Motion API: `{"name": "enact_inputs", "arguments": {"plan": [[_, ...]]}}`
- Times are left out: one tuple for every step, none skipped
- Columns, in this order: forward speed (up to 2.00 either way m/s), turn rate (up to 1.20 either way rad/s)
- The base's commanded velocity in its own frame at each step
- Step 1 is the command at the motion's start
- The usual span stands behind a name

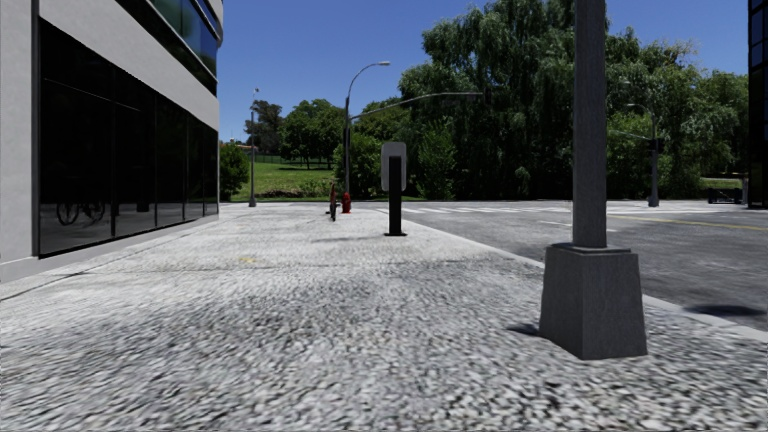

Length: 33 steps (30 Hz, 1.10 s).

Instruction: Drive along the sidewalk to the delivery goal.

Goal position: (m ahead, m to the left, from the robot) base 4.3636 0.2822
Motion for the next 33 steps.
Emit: {"name": "enact_inputs", "arguments": {"plan": [[1.45,0.00],[1.45,0.00],[1.45,0.00],[1.45,0.00],[1.45,0.00],[1.45,0.00],[1.45,0.00],[1.45,0.00],[1.45,0.00],[1.45,0.00],[1.45,0.00],[1.45,0.00],[1.45,0.00],[1.45,0.00],[1.45,0.00],[1.45,0.00],[1.45,0.00],[1.45,0.00],[1.45,0.00],[1.45,0.00],[1.45,0.00],[1.45,0.00],[1.45,0.00],[1.45,0.00],[1.45,0.00],[1.45,0.00],[1.45,0.00],[1.45,0.00],[1.45,0.00],[1.45,0.00],[1.45,0.00],[1.45,0.30],[1.45,1.20]]}}
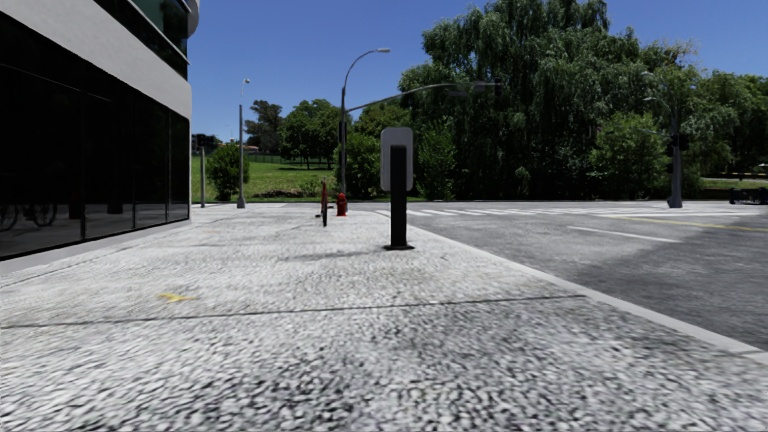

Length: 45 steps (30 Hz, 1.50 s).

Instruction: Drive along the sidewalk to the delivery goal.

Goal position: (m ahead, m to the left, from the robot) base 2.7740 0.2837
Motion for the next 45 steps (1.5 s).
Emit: {"name": "enact_inputs", "arguments": {"plan": [[1.45,1.20],[1.45,1.20],[1.45,1.20],[1.45,1.20],[1.45,0.00],[1.45,0.00],[1.45,0.00],[1.45,0.00],[1.45,0.00],[1.45,0.00],[1.45,0.00],[1.45,0.00],[1.45,0.00],[1.45,0.00],[1.45,0.00],[1.45,0.00],[1.45,0.00],[1.45,0.00],[1.45,0.00],[1.45,0.00],[1.45,0.00],[1.45,0.00],[1.45,0.00],[1.45,0.00],[1.45,0.00],[1.45,0.00],[1.45,0.00],[1.45,0.00],[1.45,0.00],[1.45,0.00],[1.45,0.00],[1.45,0.16],[1.45,0.60],[1.45,0.78],[1.45,0.78],[1.45,0.82],[1.45,0.41],[1.45,0.00],[1.45,0.00],[1.45,0.00],[1.45,0.00],[1.45,0.00],[1.45,0.00],[1.45,0.00],[1.45,0.00]]}}
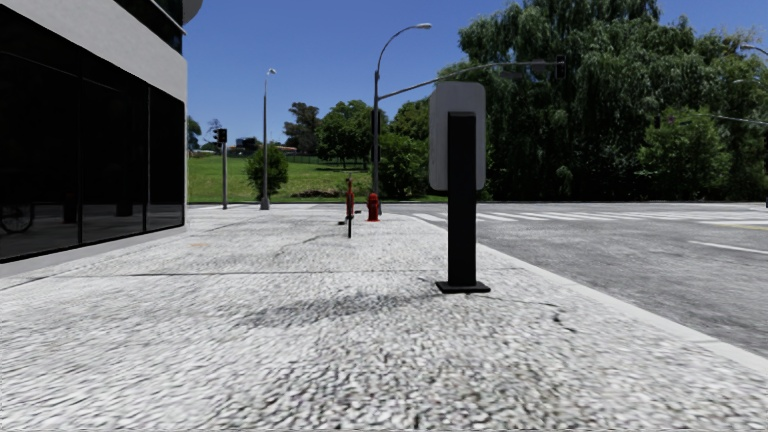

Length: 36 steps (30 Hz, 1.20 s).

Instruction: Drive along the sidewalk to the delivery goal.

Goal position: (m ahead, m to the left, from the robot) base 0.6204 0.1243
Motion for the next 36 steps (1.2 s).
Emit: {"name": "enact_inputs", "arguments": {"plan": [[1.45,0.00],[1.45,0.00],[1.45,0.00],[1.45,0.00],[1.45,0.00],[1.45,0.00],[1.45,0.00],[1.45,0.00],[1.45,0.00],[1.45,0.00],[1.45,0.00],[1.45,0.00],[1.45,0.00],[1.45,0.00],[1.45,0.00],[1.45,0.00],[1.45,0.00],[1.45,0.00],[1.45,0.00],[1.44,0.00],[1.44,0.00],[1.38,0.00],[1.38,0.00],[1.06,0.00],[0.21,0.00],[0.00,0.00],[0.00,0.00],[0.00,0.00],[0.00,0.00],[0.00,0.00],[0.00,0.00],[0.00,0.00],[0.00,0.00],[0.00,0.00],[0.00,0.00],[0.00,0.00]]}}
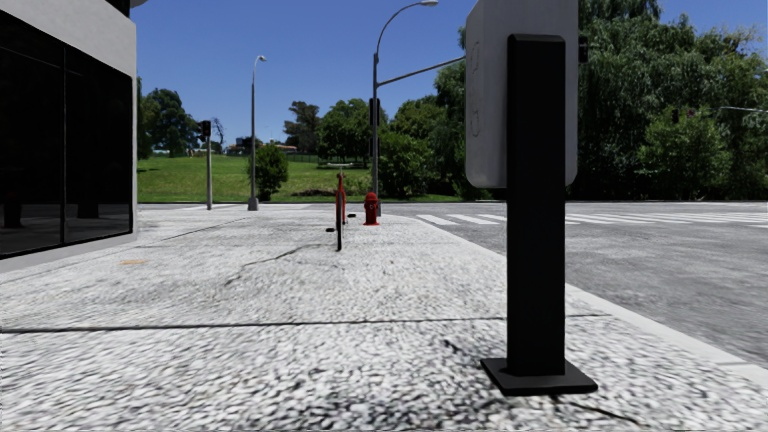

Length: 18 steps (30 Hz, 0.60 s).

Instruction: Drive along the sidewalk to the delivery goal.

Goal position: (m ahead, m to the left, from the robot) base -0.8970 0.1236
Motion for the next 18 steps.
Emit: {"name": "enact_inputs", "arguments": {"plan": [[0.00,0.00],[0.00,0.00],[0.00,0.00],[0.00,0.00],[0.00,0.00],[0.00,0.00],[0.00,0.00],[0.00,0.00],[0.00,0.00],[0.00,0.00],[0.00,0.00],[0.00,0.00],[0.00,0.00],[0.00,0.00],[0.00,0.00],[0.00,0.00],[0.00,0.00],[0.00,0.00]]}}
